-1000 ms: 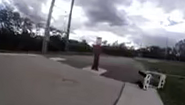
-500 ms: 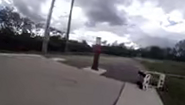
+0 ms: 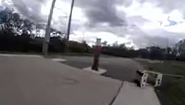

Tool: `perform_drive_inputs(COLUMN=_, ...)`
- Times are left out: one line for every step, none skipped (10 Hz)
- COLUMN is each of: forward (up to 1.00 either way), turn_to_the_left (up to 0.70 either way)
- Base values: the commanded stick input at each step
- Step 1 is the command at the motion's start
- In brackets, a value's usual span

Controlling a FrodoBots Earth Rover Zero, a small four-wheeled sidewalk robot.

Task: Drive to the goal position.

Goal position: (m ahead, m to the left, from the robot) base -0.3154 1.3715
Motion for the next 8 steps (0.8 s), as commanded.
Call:
perform_drive_inputs(forward=0.06, turn_to_the_left=0.0)
perform_drive_inputs(forward=0.06, turn_to_the_left=0.0)
perform_drive_inputs(forward=0.06, turn_to_the_left=0.0)
perform_drive_inputs(forward=0.07, turn_to_the_left=0.0)
perform_drive_inputs(forward=0.11, turn_to_the_left=0.0)
perform_drive_inputs(forward=0.11, turn_to_the_left=0.0)
perform_drive_inputs(forward=0.11, turn_to_the_left=0.0)
perform_drive_inputs(forward=0.11, turn_to_the_left=0.0)
